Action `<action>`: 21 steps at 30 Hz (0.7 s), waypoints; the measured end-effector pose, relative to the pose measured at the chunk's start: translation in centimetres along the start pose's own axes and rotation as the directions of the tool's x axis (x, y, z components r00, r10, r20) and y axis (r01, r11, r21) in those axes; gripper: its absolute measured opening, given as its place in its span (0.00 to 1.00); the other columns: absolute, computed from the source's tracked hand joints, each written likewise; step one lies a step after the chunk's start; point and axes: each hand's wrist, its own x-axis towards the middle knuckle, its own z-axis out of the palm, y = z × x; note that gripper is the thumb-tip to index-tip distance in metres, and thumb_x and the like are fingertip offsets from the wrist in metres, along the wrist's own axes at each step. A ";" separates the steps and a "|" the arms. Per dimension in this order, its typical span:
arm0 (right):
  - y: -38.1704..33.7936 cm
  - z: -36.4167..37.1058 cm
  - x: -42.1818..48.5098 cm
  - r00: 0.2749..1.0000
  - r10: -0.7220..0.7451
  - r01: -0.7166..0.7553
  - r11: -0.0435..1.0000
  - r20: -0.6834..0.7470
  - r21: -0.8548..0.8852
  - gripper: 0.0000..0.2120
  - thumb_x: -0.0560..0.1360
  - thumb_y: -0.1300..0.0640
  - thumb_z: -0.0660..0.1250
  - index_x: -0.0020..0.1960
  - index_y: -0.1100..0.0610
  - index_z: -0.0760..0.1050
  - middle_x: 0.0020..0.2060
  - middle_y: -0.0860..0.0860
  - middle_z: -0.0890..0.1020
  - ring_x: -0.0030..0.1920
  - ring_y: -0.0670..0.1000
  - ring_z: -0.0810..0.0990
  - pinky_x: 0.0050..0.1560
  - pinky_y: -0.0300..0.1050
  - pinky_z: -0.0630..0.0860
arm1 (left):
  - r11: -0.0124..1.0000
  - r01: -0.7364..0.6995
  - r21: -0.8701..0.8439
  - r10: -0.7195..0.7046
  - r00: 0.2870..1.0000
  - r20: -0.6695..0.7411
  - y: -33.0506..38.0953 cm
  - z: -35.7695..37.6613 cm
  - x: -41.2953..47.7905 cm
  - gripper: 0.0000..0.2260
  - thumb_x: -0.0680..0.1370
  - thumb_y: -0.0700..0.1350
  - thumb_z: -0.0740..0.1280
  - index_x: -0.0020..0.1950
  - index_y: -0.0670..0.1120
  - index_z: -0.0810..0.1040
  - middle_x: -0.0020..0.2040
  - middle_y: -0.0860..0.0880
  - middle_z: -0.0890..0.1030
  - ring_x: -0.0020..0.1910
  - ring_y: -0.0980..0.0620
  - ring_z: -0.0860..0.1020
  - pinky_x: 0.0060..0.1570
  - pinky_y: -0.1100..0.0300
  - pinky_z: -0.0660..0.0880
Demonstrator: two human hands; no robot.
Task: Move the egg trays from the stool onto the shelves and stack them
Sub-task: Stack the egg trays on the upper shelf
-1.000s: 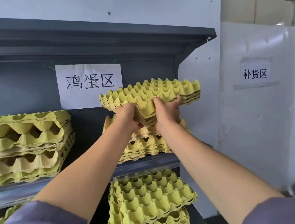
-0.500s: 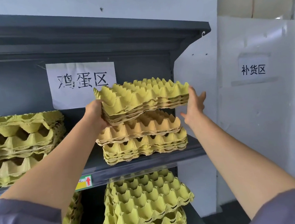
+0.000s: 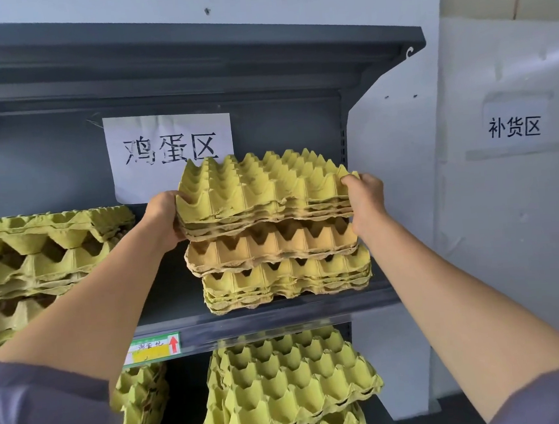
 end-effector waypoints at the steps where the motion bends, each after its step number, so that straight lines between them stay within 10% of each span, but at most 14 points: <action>1: 0.1 0.1 0.1 1.000 -0.027 0.027 0.999 -0.003 -0.022 0.08 0.74 0.61 0.63 0.37 0.54 0.71 0.38 0.51 0.76 0.41 0.52 0.74 0.42 0.45 0.69 | 0.999 -0.008 0.045 0.009 1.000 -0.020 0.0 0.0 0.1 0.07 0.73 0.38 0.60 0.36 0.46 0.72 0.35 0.47 0.74 0.34 0.49 0.73 0.41 0.55 0.73; 8: 0.9 -0.4 0.6 0.993 -0.114 0.115 0.984 0.016 -0.136 0.07 0.74 0.61 0.64 0.51 0.58 0.76 0.45 0.52 0.78 0.44 0.51 0.75 0.45 0.44 0.71 | 0.984 -0.033 0.175 0.040 0.998 -0.038 -0.6 -0.4 1.7 0.06 0.72 0.39 0.62 0.36 0.48 0.73 0.40 0.49 0.74 0.48 0.48 0.71 0.62 0.52 0.66; 21: 2.8 -0.7 0.8 0.999 -0.026 0.033 0.973 0.034 -0.230 0.06 0.74 0.57 0.64 0.41 0.56 0.69 0.38 0.50 0.73 0.39 0.50 0.70 0.37 0.44 0.67 | 0.994 0.093 0.056 -0.099 0.988 0.115 -2.2 0.0 2.2 0.08 0.74 0.43 0.58 0.35 0.47 0.71 0.33 0.47 0.75 0.33 0.48 0.73 0.36 0.57 0.70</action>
